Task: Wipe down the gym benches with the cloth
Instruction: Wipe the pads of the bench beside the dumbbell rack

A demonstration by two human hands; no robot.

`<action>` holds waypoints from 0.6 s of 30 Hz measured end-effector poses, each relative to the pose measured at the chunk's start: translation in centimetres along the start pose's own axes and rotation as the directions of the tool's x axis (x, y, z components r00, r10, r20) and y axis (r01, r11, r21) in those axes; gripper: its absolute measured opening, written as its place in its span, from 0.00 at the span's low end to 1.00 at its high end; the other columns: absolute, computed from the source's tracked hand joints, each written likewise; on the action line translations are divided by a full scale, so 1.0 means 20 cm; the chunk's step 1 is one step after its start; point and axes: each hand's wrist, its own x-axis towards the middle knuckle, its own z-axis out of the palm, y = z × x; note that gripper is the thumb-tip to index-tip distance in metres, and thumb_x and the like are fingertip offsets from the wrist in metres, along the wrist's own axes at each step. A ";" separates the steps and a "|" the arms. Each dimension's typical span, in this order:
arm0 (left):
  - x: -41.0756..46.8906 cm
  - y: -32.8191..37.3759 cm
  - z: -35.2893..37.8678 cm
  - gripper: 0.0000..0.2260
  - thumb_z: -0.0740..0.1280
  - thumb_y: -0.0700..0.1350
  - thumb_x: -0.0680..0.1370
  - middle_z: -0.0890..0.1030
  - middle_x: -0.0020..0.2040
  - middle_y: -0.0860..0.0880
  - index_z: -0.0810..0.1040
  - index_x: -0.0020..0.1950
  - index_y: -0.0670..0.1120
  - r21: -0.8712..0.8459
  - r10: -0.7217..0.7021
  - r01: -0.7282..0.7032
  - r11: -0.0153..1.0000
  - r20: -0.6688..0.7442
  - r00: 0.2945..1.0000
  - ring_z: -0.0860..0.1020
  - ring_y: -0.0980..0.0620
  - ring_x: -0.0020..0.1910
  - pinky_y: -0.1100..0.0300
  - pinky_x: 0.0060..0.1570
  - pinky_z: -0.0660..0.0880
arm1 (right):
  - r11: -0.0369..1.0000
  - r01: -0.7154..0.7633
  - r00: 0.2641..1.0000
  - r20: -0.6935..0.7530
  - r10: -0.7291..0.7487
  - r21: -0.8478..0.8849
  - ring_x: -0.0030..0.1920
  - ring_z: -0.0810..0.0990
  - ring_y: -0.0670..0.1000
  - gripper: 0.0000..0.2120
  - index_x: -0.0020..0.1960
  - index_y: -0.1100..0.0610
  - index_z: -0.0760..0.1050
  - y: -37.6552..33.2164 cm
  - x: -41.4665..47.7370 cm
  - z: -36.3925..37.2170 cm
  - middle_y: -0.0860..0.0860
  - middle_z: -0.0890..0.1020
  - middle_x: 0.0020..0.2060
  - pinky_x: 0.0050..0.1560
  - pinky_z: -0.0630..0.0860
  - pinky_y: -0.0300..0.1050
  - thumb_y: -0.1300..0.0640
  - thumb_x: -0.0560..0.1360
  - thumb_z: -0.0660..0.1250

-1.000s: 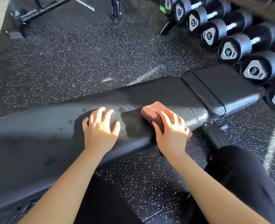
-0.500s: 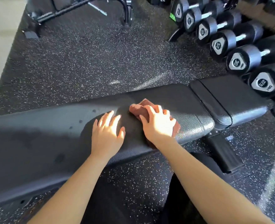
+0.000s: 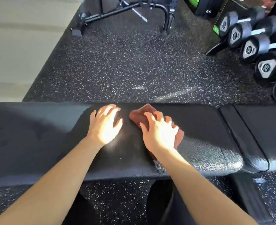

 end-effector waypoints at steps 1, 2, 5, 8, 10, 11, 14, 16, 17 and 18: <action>0.02 0.00 0.01 0.19 0.62 0.53 0.76 0.70 0.69 0.50 0.71 0.65 0.49 -0.017 -0.040 0.039 0.999 -0.023 0.999 0.65 0.49 0.70 0.41 0.68 0.58 | 1.000 0.023 1.000 -0.009 -0.023 -0.011 0.58 0.67 0.58 0.18 0.65 0.42 0.65 -0.02 0.04 0.01 0.48 0.69 0.63 0.52 0.64 0.56 0.42 0.76 0.57; 0.04 0.00 0.02 0.19 0.62 0.53 0.76 0.70 0.69 0.50 0.71 0.65 0.50 -0.017 -0.073 0.072 0.997 -0.045 0.996 0.65 0.49 0.70 0.42 0.68 0.58 | 0.999 0.045 0.999 -0.018 -0.045 -0.024 0.57 0.67 0.58 0.18 0.65 0.43 0.66 -0.04 0.08 0.02 0.49 0.69 0.62 0.51 0.64 0.56 0.42 0.76 0.58; 0.04 -0.02 0.06 0.20 0.63 0.54 0.74 0.72 0.67 0.51 0.72 0.65 0.51 0.018 -0.099 0.102 0.995 -0.121 0.988 0.67 0.50 0.68 0.44 0.68 0.60 | 0.997 0.075 0.997 -0.027 -0.076 -0.034 0.57 0.68 0.59 0.17 0.64 0.44 0.66 -0.08 0.20 0.05 0.50 0.70 0.61 0.50 0.64 0.56 0.43 0.77 0.57; 0.04 -0.02 0.07 0.20 0.63 0.54 0.74 0.74 0.65 0.51 0.73 0.64 0.50 0.034 -0.078 0.085 0.996 -0.156 0.985 0.70 0.50 0.66 0.44 0.67 0.62 | 0.998 0.062 0.998 -0.003 -0.063 -0.021 0.58 0.68 0.58 0.16 0.64 0.44 0.65 -0.11 0.31 0.06 0.49 0.70 0.60 0.50 0.64 0.56 0.43 0.77 0.56; 0.04 -0.03 0.07 0.19 0.63 0.54 0.74 0.74 0.65 0.51 0.74 0.64 0.50 0.038 -0.070 0.078 0.996 -0.170 0.983 0.71 0.50 0.65 0.45 0.66 0.63 | 0.998 0.060 0.998 0.024 -0.059 -0.012 0.59 0.67 0.58 0.15 0.63 0.44 0.65 -0.11 0.35 0.06 0.48 0.70 0.60 0.51 0.63 0.56 0.43 0.78 0.55; 0.05 -0.03 0.08 0.19 0.63 0.54 0.74 0.74 0.65 0.51 0.74 0.64 0.50 0.039 -0.070 0.078 0.996 -0.170 0.983 0.71 0.50 0.65 0.45 0.66 0.62 | 0.998 0.062 0.998 0.028 -0.062 -0.007 0.59 0.67 0.57 0.15 0.63 0.44 0.65 -0.10 0.36 0.06 0.48 0.70 0.59 0.50 0.63 0.56 0.42 0.77 0.55; 0.05 -0.03 0.08 0.19 0.64 0.54 0.74 0.74 0.65 0.52 0.74 0.63 0.51 0.020 -0.079 0.083 0.996 -0.163 0.984 0.70 0.50 0.65 0.45 0.66 0.62 | 1.000 0.028 1.000 0.013 -0.028 0.004 0.58 0.68 0.57 0.15 0.62 0.44 0.66 -0.06 0.36 0.05 0.47 0.71 0.58 0.49 0.63 0.56 0.42 0.77 0.55; 0.05 -0.03 0.08 0.19 0.64 0.54 0.73 0.74 0.65 0.52 0.74 0.63 0.51 0.008 -0.084 0.086 0.996 -0.163 0.983 0.71 0.50 0.65 0.44 0.66 0.63 | 1.000 -0.021 1.000 0.008 0.021 -0.010 0.58 0.68 0.57 0.16 0.64 0.44 0.65 -0.05 0.36 0.05 0.47 0.71 0.59 0.50 0.64 0.56 0.42 0.77 0.55; 0.05 -0.03 0.08 0.19 0.63 0.54 0.73 0.74 0.65 0.52 0.74 0.63 0.51 0.014 -0.084 0.087 0.996 -0.160 0.984 0.70 0.51 0.65 0.44 0.66 0.63 | 0.999 -0.036 0.999 0.003 0.037 -0.022 0.58 0.68 0.57 0.17 0.64 0.44 0.65 -0.06 0.36 0.05 0.47 0.71 0.59 0.50 0.64 0.57 0.42 0.77 0.56; 0.05 -0.03 0.08 0.19 0.63 0.54 0.73 0.74 0.65 0.52 0.74 0.63 0.51 0.021 -0.083 0.088 0.996 -0.157 0.984 0.70 0.51 0.65 0.44 0.66 0.63 | 0.999 -0.041 0.999 -0.003 0.041 -0.034 0.58 0.68 0.58 0.16 0.64 0.44 0.66 -0.08 0.37 0.06 0.48 0.72 0.58 0.49 0.64 0.56 0.42 0.77 0.56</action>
